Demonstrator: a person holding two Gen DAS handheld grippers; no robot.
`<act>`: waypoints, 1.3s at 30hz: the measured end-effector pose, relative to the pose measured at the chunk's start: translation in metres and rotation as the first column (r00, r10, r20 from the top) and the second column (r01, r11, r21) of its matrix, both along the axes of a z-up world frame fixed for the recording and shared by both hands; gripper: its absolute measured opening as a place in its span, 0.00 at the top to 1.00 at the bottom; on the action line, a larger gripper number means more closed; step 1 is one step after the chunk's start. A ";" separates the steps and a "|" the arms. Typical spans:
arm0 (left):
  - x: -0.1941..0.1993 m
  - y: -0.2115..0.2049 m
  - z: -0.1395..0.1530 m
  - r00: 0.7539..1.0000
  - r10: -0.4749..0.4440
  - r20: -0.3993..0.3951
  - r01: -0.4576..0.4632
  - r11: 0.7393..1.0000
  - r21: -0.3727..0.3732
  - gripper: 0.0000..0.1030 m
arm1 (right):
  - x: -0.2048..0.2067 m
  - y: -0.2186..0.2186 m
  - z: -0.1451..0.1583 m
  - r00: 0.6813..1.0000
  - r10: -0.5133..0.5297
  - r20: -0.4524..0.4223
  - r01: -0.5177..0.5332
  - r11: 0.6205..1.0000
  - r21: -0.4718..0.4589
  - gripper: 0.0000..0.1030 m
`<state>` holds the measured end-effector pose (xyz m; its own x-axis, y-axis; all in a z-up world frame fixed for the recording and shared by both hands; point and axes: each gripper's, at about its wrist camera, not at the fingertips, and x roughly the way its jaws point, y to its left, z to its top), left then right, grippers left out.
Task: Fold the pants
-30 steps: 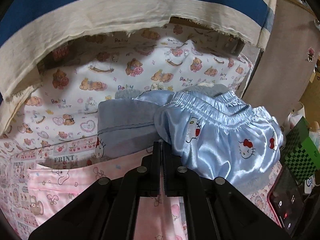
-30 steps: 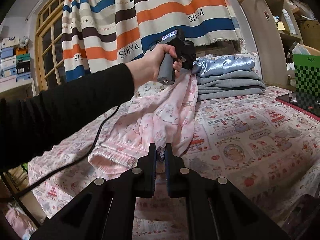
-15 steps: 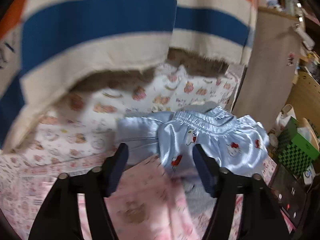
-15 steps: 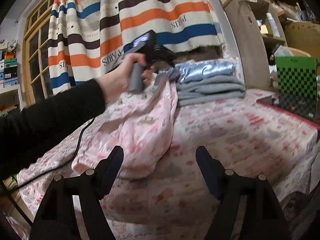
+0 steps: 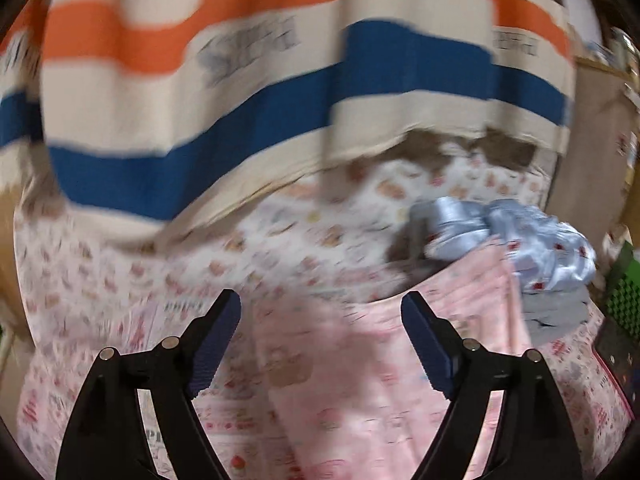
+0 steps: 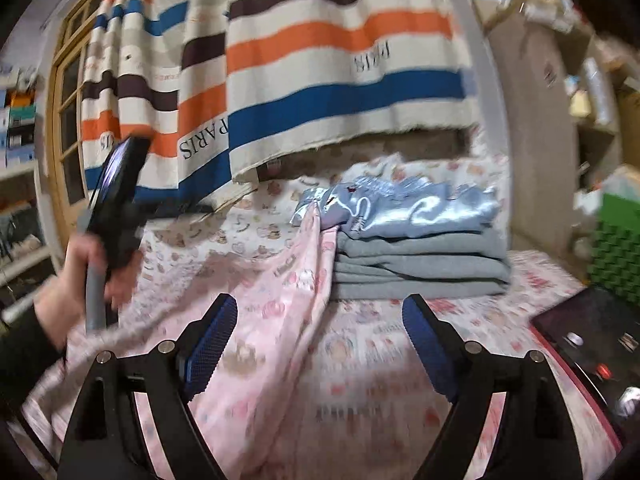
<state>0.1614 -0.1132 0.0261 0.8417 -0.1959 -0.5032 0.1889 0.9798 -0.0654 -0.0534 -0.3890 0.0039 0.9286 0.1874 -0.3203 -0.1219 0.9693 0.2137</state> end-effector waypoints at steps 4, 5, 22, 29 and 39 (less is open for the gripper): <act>0.016 0.016 -0.015 0.998 0.052 -0.035 -0.053 0.998 -0.024 0.21 | 0.070 -0.006 0.018 0.988 0.094 -0.126 -0.091 0.995 0.032 0.17; 0.019 0.020 -0.018 0.997 0.061 -0.047 -0.062 0.997 -0.040 0.21 | 0.083 -0.004 0.020 0.984 0.103 -0.146 -0.099 0.995 0.033 0.17; 0.060 0.051 -0.065 0.958 0.035 -0.284 -0.089 0.980 -0.180 0.21 | 0.224 0.007 -0.007 0.909 0.059 -0.413 -0.086 0.995 -0.048 0.96; 0.059 0.048 -0.073 0.951 0.034 -0.308 -0.091 0.981 -0.171 0.21 | 0.222 -0.004 -0.006 0.910 0.024 -0.415 -0.052 0.997 -0.057 0.97; 0.065 0.046 -0.085 0.938 -0.034 -0.344 -0.055 0.968 -0.246 0.28 | 0.223 -0.016 -0.011 0.891 0.112 -0.440 -0.088 0.993 0.074 0.76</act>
